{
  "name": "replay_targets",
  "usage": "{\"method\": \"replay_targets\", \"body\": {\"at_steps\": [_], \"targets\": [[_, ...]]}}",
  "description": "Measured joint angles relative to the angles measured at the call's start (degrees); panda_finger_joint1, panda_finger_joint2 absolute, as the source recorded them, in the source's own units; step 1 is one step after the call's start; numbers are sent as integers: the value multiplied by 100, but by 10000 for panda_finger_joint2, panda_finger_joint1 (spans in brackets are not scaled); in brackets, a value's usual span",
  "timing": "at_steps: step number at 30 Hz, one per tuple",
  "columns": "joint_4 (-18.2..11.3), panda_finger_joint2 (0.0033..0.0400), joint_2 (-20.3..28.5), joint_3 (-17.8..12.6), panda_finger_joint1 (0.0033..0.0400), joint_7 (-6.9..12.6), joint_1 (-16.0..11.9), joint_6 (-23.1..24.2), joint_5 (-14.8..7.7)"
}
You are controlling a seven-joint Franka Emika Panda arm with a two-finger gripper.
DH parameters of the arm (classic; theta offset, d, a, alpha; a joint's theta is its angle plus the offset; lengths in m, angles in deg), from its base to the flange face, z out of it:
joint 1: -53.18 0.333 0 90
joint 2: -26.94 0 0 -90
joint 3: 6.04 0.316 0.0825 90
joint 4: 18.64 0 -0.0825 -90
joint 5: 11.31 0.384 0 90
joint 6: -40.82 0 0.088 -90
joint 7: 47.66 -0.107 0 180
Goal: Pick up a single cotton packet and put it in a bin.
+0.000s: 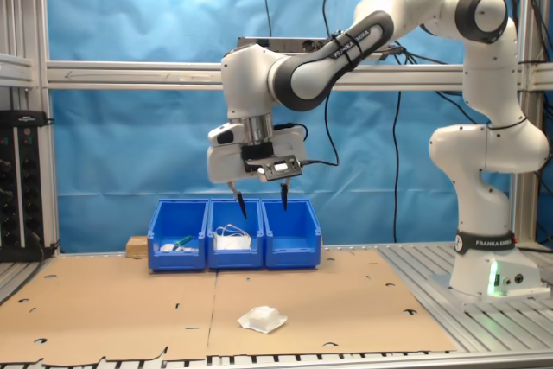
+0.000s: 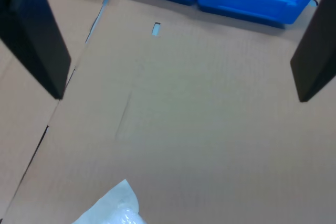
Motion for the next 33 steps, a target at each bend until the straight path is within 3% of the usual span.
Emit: {"method": "replay_targets", "body": {"at_steps": [16, 33], "targets": [[40, 400, -555, 285, 400, 121, 2, 130, 0], [452, 400, -1235, 775, 400, 222, -41, 269, 0]]}}
